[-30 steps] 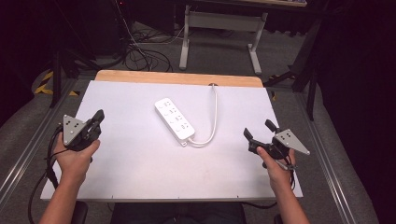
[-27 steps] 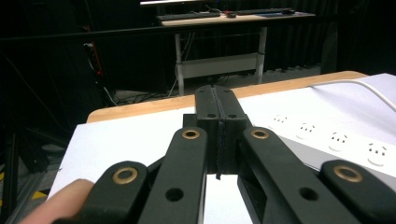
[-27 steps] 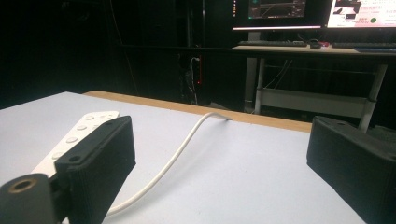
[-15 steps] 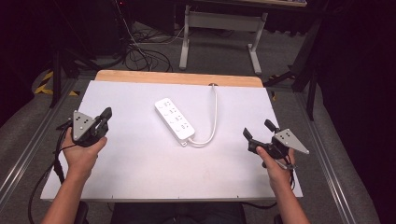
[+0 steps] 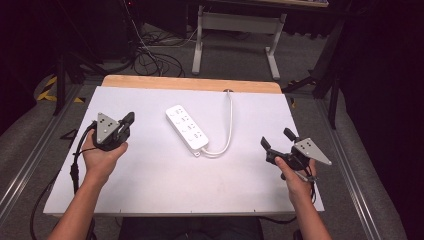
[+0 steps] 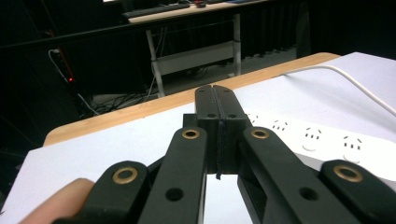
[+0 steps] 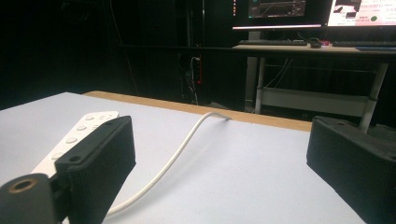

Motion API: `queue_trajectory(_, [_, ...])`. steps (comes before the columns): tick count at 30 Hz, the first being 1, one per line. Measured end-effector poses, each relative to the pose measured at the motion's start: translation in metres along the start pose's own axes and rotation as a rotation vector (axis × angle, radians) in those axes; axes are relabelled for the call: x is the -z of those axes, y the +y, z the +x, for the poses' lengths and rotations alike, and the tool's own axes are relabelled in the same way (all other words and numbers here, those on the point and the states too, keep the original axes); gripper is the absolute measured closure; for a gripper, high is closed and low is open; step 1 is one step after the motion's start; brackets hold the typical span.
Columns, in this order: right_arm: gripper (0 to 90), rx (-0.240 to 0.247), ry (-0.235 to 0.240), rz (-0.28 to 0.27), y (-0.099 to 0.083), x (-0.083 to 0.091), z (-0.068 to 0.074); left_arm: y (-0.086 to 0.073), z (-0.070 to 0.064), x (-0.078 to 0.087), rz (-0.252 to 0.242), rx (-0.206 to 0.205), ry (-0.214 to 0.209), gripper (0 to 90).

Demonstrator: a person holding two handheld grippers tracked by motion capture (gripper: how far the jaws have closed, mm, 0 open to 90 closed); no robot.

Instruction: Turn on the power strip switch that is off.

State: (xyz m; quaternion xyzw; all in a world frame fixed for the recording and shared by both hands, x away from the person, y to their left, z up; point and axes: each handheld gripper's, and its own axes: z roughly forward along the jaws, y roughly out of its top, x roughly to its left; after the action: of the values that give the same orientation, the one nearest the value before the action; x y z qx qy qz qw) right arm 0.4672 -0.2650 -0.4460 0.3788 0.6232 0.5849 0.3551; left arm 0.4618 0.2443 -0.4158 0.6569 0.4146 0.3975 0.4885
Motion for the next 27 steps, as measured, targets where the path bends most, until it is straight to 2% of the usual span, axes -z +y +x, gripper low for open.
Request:
queue_trajectory(7, [8.4,0.000,0.007,0.003,0.000,-0.001,0.001,0.001,-0.007,-0.017,0.017,-0.012,-0.055,90.0])
queue_trajectory(11, [8.4,-0.003,0.007,0.001,0.000,-0.001,0.000,0.003,-0.011,-0.026,0.030,-0.029,-0.071,90.0])
queue_trajectory(15, [8.4,-0.003,0.009,0.003,0.000,-0.002,0.001,0.005,-0.017,-0.037,0.033,-0.021,-0.109,90.0])
queue_trajectory(18, [8.6,0.003,0.007,0.003,0.000,-0.001,0.001,0.007,-0.021,-0.044,0.035,-0.030,-0.126,90.0])
queue_trajectory(25, [8.7,-0.006,0.007,-0.001,0.001,-0.001,-0.001,0.007,-0.025,-0.058,0.055,-0.053,-0.147,90.0])
queue_trajectory(27, [8.7,-0.007,0.007,-0.003,0.001,0.000,-0.002,0.007,-0.026,-0.060,0.057,-0.047,-0.154,90.0])
